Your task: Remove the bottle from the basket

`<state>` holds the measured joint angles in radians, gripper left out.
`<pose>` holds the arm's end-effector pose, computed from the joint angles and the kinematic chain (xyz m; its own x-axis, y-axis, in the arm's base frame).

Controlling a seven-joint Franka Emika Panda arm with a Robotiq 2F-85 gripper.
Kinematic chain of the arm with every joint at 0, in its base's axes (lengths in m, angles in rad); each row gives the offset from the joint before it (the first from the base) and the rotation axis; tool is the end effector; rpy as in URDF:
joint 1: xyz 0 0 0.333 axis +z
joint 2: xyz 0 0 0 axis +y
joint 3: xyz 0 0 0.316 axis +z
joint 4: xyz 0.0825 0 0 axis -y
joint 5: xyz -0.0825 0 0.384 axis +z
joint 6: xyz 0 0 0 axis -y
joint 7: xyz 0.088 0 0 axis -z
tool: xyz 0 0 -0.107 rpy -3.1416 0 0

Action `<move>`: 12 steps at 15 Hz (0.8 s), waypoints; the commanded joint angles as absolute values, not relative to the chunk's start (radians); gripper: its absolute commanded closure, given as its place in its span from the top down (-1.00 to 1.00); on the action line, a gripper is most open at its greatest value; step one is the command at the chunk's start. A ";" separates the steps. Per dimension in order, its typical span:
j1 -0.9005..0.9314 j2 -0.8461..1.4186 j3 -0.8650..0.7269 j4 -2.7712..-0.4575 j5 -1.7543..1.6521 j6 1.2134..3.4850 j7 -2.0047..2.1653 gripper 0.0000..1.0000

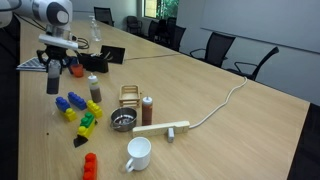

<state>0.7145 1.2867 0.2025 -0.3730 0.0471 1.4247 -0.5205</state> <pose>0.5447 0.5548 0.2727 0.2393 0.9682 -0.0735 0.9147 -0.2502 -0.3175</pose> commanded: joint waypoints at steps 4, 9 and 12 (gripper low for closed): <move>0.717 1.292 0.203 -0.366 0.045 1.425 -0.516 -0.46; 0.744 1.324 0.191 -0.353 0.029 1.470 -0.509 -0.46; 0.756 1.339 0.179 -0.354 0.014 1.519 -0.504 -0.46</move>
<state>0.7439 1.3271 0.1958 -0.3731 0.0330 1.4881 -0.5125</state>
